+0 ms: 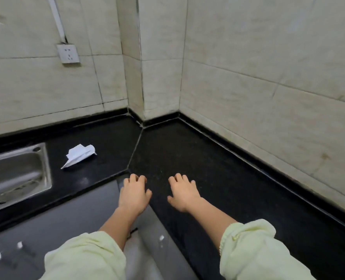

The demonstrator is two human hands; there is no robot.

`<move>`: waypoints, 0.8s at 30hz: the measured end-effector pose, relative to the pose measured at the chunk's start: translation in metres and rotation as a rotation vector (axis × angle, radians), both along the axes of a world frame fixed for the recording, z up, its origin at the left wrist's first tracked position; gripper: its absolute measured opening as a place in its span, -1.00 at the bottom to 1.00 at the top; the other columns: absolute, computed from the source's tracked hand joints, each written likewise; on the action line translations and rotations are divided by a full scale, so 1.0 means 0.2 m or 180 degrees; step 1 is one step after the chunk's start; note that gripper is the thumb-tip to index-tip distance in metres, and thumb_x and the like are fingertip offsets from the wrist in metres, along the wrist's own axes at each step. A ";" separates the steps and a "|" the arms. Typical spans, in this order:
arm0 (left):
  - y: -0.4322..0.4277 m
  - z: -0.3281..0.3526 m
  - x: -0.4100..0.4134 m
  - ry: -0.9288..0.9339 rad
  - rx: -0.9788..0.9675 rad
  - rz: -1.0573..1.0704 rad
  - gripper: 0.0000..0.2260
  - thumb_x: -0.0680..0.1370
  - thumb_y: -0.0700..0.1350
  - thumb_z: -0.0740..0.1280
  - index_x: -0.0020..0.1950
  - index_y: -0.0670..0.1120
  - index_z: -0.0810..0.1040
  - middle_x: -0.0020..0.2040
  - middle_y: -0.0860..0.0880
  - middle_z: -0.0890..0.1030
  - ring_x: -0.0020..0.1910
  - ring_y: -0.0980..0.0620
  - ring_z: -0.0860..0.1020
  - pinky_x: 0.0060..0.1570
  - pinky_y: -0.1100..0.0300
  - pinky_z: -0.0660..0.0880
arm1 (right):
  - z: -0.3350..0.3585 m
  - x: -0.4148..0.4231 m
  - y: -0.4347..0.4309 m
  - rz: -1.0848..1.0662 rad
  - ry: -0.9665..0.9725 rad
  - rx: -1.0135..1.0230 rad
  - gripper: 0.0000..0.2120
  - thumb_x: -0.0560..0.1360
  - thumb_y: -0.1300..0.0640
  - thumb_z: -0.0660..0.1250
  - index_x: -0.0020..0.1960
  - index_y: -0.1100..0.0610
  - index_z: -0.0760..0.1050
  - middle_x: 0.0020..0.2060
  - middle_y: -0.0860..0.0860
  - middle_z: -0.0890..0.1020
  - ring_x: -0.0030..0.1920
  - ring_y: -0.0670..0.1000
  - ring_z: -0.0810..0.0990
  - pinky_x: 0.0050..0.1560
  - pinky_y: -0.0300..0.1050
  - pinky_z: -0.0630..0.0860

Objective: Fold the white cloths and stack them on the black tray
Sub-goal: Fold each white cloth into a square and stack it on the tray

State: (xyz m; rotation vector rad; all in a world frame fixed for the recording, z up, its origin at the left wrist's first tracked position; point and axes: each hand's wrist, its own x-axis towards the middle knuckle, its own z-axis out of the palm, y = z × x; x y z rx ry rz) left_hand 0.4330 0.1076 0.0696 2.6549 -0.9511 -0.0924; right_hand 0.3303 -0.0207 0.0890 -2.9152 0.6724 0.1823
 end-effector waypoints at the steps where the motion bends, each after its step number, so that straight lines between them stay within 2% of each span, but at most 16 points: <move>1: 0.01 -0.01 0.10 0.0027 0.0030 0.0057 -0.70 0.57 0.01 0.24 0.27 -0.03 0.41 0.25 -0.07 0.38 0.26 -0.12 0.34 0.16 0.03 0.42 | -0.01 0.12 0.00 0.0042 0.0027 0.0036 -0.52 0.55 0.01 0.27 0.39 0.14 0.24 0.32 0.12 0.33 0.36 0.19 0.29 0.29 0.19 0.29; 6: 0.07 -0.06 0.53 0.0082 0.0129 0.0334 -0.66 0.56 -0.01 0.26 0.30 -0.06 0.39 0.27 -0.09 0.36 0.25 -0.14 0.34 0.16 0.01 0.43 | -0.05 0.61 0.00 0.0275 0.0118 0.0109 -0.52 0.54 0.02 0.27 0.39 0.16 0.23 0.31 0.12 0.34 0.34 0.19 0.30 0.28 0.19 0.31; 18: 0.25 -0.25 1.25 0.0530 -0.0138 0.1150 -0.66 0.53 -0.04 0.28 0.29 -0.06 0.41 0.27 -0.10 0.37 0.27 -0.14 0.33 0.14 -0.01 0.42 | -0.21 1.43 0.13 0.0583 0.0320 0.0333 -0.53 0.55 0.05 0.27 0.38 0.15 0.23 0.31 0.11 0.34 0.35 0.17 0.30 0.30 0.18 0.29; 24: 0.37 -0.37 1.64 0.0302 -0.0441 0.1153 -0.61 0.48 -0.13 0.34 0.30 -0.13 0.44 0.25 -0.12 0.43 0.24 -0.11 0.35 0.15 0.03 0.43 | -0.31 1.83 0.16 0.0456 0.0313 0.0463 -0.51 0.56 0.02 0.24 0.42 0.13 0.21 0.32 0.09 0.33 0.36 0.16 0.29 0.32 0.15 0.28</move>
